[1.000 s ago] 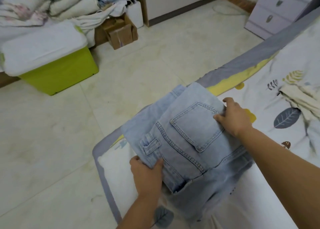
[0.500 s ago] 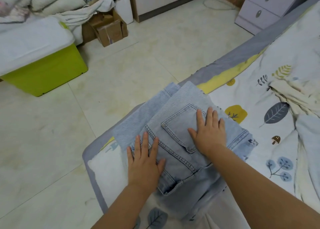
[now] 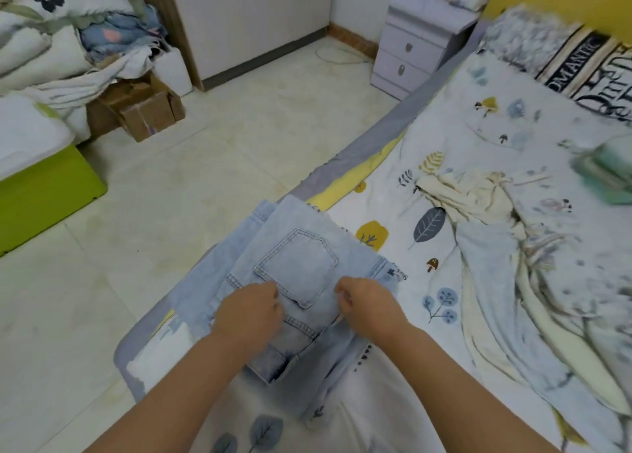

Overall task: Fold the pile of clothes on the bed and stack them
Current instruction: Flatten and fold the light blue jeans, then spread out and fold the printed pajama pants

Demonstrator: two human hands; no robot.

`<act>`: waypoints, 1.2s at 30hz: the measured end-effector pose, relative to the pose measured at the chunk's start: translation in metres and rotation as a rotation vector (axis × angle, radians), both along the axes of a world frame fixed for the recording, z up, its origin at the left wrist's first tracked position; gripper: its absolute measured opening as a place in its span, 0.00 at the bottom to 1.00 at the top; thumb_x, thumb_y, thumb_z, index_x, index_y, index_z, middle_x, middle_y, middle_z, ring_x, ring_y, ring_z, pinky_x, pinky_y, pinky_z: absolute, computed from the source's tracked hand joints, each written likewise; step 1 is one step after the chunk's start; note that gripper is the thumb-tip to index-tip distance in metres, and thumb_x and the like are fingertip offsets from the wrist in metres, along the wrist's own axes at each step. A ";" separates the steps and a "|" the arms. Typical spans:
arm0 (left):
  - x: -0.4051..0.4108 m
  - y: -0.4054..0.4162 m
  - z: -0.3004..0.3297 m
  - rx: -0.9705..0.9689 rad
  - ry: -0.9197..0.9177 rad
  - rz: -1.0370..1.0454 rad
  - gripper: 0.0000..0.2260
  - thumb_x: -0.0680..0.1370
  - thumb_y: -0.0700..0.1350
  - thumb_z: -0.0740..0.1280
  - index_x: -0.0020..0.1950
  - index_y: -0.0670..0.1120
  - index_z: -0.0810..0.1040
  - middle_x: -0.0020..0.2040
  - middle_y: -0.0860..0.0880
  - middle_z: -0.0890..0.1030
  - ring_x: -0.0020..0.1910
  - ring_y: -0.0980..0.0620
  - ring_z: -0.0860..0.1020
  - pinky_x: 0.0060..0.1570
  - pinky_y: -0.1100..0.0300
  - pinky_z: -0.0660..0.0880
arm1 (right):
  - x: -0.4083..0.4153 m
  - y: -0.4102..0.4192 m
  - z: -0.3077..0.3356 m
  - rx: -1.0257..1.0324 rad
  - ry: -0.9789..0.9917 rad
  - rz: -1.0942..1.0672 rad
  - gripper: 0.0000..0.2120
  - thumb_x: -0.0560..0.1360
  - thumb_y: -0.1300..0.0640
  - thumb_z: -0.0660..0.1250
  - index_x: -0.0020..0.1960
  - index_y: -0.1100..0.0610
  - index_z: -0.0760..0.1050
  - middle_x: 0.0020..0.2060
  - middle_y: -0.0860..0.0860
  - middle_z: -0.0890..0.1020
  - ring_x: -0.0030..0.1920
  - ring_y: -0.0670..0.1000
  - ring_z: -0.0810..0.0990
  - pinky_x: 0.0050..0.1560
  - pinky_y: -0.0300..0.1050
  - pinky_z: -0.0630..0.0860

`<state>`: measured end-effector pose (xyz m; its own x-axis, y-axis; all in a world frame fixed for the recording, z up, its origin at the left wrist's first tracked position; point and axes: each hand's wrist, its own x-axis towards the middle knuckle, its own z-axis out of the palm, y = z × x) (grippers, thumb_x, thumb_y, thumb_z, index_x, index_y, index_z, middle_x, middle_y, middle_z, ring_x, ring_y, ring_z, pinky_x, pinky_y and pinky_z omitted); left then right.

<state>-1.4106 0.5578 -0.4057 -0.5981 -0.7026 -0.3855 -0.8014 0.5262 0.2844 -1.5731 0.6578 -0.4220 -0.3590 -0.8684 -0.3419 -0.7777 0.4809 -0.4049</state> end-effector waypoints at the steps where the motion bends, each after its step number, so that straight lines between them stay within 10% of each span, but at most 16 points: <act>1: -0.006 0.004 0.010 0.002 0.007 -0.038 0.11 0.80 0.47 0.56 0.57 0.45 0.74 0.51 0.51 0.79 0.47 0.52 0.75 0.43 0.61 0.68 | -0.001 0.010 0.008 -0.007 0.001 -0.010 0.12 0.79 0.58 0.55 0.58 0.57 0.74 0.53 0.56 0.80 0.53 0.55 0.77 0.50 0.45 0.71; 5: -0.029 0.025 0.042 0.031 0.062 -0.142 0.07 0.80 0.47 0.57 0.50 0.47 0.73 0.50 0.49 0.79 0.47 0.51 0.75 0.41 0.61 0.67 | -0.009 0.054 0.040 0.009 -0.001 -0.018 0.06 0.77 0.59 0.56 0.46 0.56 0.72 0.48 0.58 0.80 0.43 0.54 0.75 0.42 0.45 0.68; 36: -0.304 0.407 0.038 0.008 0.059 -0.739 0.14 0.80 0.50 0.57 0.64 0.49 0.71 0.59 0.50 0.77 0.55 0.52 0.75 0.48 0.62 0.69 | -0.216 0.540 0.070 0.194 0.102 -0.761 0.15 0.78 0.59 0.57 0.63 0.55 0.70 0.57 0.55 0.76 0.56 0.54 0.75 0.49 0.42 0.70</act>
